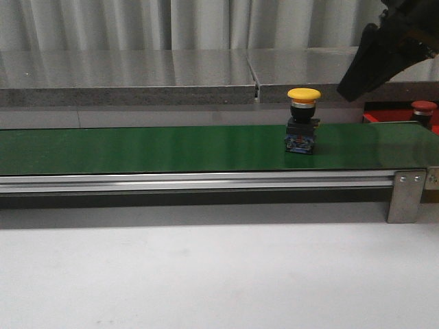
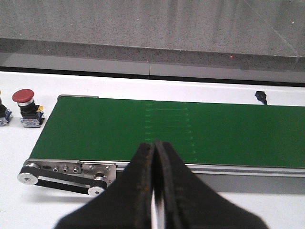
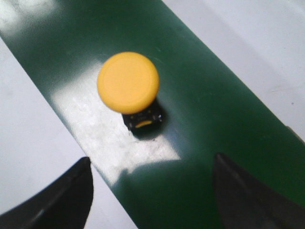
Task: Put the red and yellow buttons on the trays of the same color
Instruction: 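Lower the right gripper onto the yellow button on the belt, then close the right gripper on the yellow button and lift it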
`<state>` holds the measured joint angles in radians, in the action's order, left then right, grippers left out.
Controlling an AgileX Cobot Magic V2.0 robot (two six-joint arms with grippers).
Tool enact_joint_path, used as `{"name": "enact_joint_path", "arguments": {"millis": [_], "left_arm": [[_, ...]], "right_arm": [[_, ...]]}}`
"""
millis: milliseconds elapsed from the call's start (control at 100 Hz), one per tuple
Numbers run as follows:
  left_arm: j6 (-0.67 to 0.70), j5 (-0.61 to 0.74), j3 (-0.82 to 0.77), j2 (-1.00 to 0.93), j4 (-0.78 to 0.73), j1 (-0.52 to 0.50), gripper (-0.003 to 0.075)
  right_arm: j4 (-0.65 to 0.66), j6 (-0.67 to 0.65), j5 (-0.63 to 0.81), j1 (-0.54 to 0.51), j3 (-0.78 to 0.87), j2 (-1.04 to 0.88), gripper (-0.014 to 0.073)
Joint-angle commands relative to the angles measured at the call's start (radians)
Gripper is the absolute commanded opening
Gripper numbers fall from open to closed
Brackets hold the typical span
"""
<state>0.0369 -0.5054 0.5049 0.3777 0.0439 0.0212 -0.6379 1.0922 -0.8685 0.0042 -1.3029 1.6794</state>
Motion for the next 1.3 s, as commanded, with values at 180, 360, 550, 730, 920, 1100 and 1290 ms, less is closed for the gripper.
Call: {"name": "enact_joint_path", "arguments": {"millis": [180, 360, 550, 730, 920, 1100, 1290], "left_arm": [[-0.001, 0.073, 0.024, 0.005, 0.008, 0.008, -0.0019], [-0.001, 0.073, 0.024, 0.005, 0.008, 0.008, -0.0019], [-0.001, 0.073, 0.024, 0.005, 0.008, 0.008, -0.0019], [-0.001, 0.073, 0.024, 0.005, 0.008, 0.008, -0.0019], [-0.001, 0.073, 0.024, 0.005, 0.008, 0.008, -0.0019], [-0.001, 0.073, 0.024, 0.005, 0.008, 0.008, -0.0019], [-0.001, 0.073, 0.024, 0.005, 0.008, 0.008, -0.0019]], "right_arm": [[-0.049, 0.041, 0.099, 0.041, -0.021, -0.041, 0.0521], [-0.049, 0.043, 0.138, 0.041, -0.021, -0.037, 0.0521], [-0.048, 0.05, 0.144, 0.041, -0.027, 0.01, 0.0521], [-0.048, 0.05, 0.145, 0.041, -0.027, 0.048, 0.0502], [-0.048, 0.05, 0.147, 0.041, -0.027, 0.046, 0.0178], [-0.047, 0.048, 0.147, 0.039, -0.027, 0.008, 0.0025], [-0.046, -0.077, 0.139, -0.023, -0.026, -0.098, 0.0025]]}}
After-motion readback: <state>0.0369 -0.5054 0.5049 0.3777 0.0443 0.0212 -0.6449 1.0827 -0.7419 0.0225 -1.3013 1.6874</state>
